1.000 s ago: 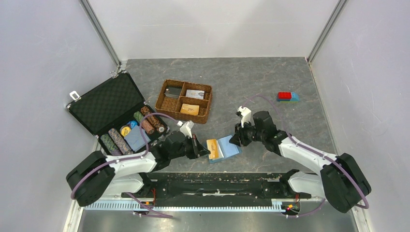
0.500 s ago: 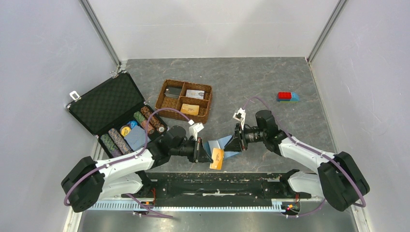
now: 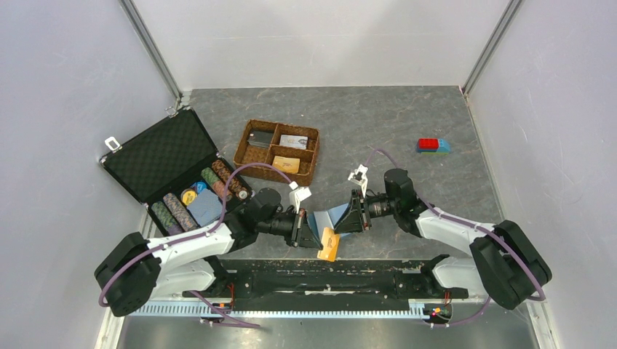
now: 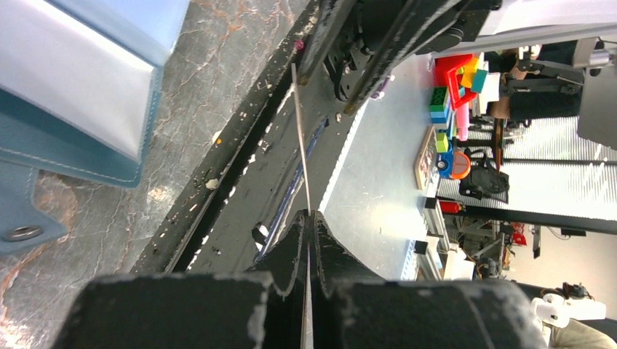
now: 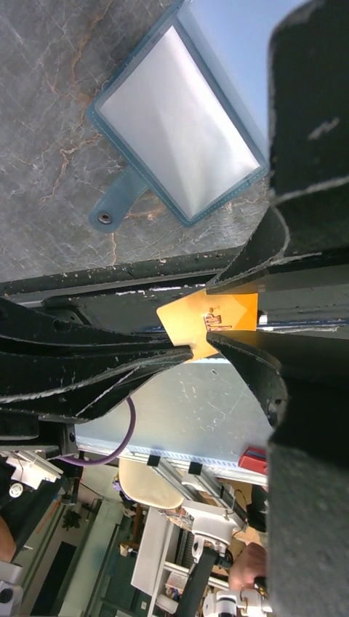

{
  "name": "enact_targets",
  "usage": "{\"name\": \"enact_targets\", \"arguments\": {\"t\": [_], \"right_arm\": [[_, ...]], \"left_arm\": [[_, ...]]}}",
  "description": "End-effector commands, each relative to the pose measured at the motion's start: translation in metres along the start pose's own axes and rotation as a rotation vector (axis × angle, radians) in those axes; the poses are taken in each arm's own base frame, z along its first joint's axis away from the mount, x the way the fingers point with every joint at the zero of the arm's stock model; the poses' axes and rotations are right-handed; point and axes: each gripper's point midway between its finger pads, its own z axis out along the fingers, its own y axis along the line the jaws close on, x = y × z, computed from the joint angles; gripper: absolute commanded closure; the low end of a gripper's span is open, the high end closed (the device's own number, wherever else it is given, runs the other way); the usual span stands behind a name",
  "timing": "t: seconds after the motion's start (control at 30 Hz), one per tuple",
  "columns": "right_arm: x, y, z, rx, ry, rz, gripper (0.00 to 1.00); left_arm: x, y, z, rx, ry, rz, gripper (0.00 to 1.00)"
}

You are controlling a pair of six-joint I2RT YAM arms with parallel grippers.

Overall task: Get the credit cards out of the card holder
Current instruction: Place the credit card in the storage box.

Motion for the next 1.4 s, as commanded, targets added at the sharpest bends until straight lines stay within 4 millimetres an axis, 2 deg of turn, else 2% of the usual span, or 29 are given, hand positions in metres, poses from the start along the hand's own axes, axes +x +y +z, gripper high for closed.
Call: {"name": "enact_targets", "arguments": {"t": [0.0, 0.27, 0.53, 0.8, 1.23, 1.37], "right_arm": [[-0.003, 0.002, 0.003, -0.029, -0.001, -0.018, 0.72], [0.001, 0.004, 0.007, -0.041, 0.015, -0.013, 0.72], [-0.022, 0.007, 0.008, -0.014, -0.022, -0.020, 0.75], [-0.027, 0.003, 0.008, 0.015, -0.020, -0.022, 0.74], [-0.008, -0.001, 0.006, 0.025, 0.034, 0.004, 0.74], [-0.003, 0.000, 0.007, 0.020, 0.045, 0.014, 0.76]], "left_arm": [[-0.009, -0.014, 0.001, 0.078, -0.021, 0.063, 0.98], [-0.007, -0.014, 0.002, 0.091, -0.019, 0.058, 0.98], [-0.005, -0.011, 0.003, 0.085, -0.014, 0.053, 0.98], [-0.004, -0.008, 0.004, 0.075, -0.003, 0.050, 0.98], [-0.003, -0.007, 0.005, 0.078, -0.003, 0.063, 0.98], [-0.004, -0.007, 0.005, 0.080, -0.006, 0.067, 0.98]]}}
